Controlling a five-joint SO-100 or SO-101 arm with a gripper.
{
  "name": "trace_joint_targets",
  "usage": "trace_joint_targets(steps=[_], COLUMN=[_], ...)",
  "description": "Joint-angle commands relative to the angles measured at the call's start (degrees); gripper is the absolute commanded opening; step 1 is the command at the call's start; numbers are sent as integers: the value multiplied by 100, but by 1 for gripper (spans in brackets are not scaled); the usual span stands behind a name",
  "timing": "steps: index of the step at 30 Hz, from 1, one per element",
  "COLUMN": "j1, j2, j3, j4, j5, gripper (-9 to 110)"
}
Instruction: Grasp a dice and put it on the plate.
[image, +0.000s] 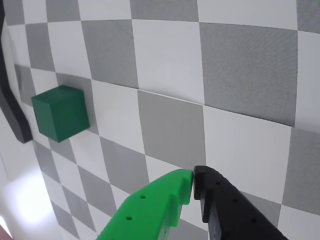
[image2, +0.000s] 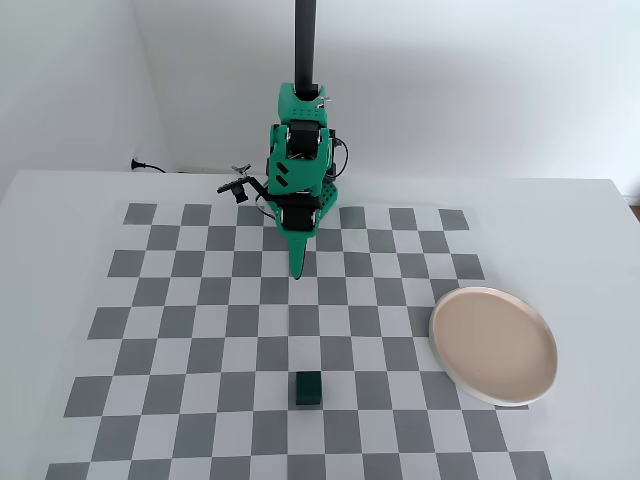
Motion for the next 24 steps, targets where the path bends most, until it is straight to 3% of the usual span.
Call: trace_joint_targets(steps=[1,10,12,16,24], j1=[-62,-62,-123,-290,-396], j2=[44,44,44,44,44], j3=[-53,-53,-53,-53,132], j4=[-97,-97,-97,-97,-466], j5=[-18,-18,-88,-281,-2048], gripper=[-4,-4,2,-4,-4])
